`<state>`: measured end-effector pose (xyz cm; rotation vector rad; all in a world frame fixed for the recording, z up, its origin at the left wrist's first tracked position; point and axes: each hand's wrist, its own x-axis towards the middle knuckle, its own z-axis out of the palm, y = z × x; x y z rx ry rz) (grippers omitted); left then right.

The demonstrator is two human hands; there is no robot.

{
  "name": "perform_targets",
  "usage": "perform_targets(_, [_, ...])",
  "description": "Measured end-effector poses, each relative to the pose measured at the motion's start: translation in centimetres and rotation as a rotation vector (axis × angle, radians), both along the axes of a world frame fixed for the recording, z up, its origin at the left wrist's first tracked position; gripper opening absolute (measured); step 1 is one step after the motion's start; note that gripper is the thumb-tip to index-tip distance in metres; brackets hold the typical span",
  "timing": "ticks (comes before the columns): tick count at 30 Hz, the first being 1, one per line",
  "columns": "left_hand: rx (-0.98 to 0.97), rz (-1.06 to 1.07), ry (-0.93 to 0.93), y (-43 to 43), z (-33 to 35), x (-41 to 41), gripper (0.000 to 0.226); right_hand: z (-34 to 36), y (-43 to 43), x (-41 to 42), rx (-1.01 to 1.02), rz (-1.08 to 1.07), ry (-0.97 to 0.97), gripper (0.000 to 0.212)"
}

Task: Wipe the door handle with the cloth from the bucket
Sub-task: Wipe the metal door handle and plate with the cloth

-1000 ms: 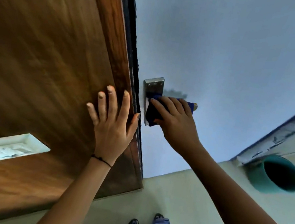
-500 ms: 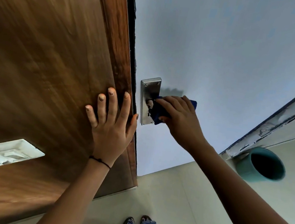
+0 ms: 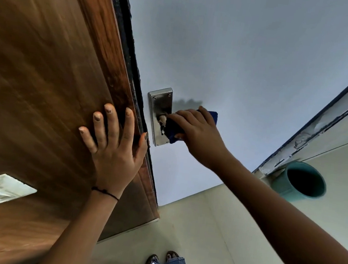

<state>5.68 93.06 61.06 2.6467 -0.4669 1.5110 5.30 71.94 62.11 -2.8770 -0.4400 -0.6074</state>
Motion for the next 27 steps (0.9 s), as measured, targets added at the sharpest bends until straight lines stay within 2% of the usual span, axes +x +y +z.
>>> perform_targets(5, [0.005, 0.008, 0.000, 0.0, 0.0, 0.1, 0.085, 0.4, -3.3, 0.4, 0.017, -0.032, 0.070, 0.041])
perform_targets(12, [0.005, 0.000, -0.012, -0.1, 0.0, 0.1, 0.085, -0.1, -4.0, 0.5, 0.414, -0.082, 0.182, 0.043])
perform_targets(16, [0.016, -0.006, 0.000, 0.1, 0.1, -0.1, 0.087, -0.8, -4.4, 0.4, 0.863, -0.074, 0.247, 0.044])
perform_targets(20, [0.010, -0.017, 0.005, 0.0, 0.1, -0.1, 0.084, -0.5, -3.8, -0.5, 1.228, -0.108, 0.278, 0.035])
perform_targets(22, [0.010, -0.016, 0.007, 0.0, 0.1, -0.1, 0.083, -1.1, -3.3, -0.8, 1.579, -0.078, 0.320, 0.033])
perform_targets(24, [0.019, -0.019, 0.007, 0.1, 0.1, -0.1, 0.084, -2.1, -2.7, -0.9, 1.943, -0.068, 0.370, 0.041])
perform_targets(27, [0.026, -0.012, 0.011, 0.0, 0.1, 0.0, 0.086, -2.4, -0.8, -0.9, 2.282, -0.009, 0.361, 0.045])
